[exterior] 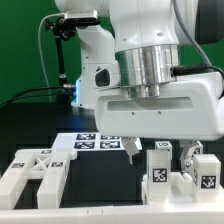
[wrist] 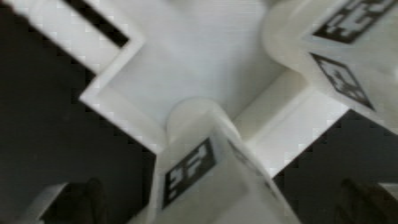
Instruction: Assemble chair
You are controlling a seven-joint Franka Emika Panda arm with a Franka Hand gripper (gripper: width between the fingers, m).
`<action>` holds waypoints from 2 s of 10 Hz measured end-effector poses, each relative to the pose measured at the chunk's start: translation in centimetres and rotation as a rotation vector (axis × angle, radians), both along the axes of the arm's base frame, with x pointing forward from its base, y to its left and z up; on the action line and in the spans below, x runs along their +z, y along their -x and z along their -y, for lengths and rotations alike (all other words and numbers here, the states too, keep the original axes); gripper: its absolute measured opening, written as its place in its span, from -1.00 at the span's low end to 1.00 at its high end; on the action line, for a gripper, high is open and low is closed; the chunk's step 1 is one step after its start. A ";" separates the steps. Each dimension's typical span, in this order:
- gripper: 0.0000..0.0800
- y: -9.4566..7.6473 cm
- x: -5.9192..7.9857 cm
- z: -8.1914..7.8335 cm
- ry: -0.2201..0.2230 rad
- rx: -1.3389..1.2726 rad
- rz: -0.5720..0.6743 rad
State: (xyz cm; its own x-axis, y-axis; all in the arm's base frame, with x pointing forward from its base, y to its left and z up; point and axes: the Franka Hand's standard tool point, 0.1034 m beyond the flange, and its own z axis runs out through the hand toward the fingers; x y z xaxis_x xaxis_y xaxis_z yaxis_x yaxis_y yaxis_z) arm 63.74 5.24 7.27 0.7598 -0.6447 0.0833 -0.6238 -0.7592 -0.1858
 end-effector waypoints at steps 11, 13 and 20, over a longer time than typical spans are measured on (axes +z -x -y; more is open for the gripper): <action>-0.28 -0.7 0.0 -0.1 -0.030 -0.410 -0.070; -0.28 -0.8 -0.1 -0.1 -0.108 -0.751 -0.104; 0.59 -0.9 0.1 0.0 -0.026 -0.261 -0.050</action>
Offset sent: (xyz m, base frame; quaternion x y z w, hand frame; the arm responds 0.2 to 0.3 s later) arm 0.0000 0.0000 0.0000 0.0000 0.0000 0.0650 0.9979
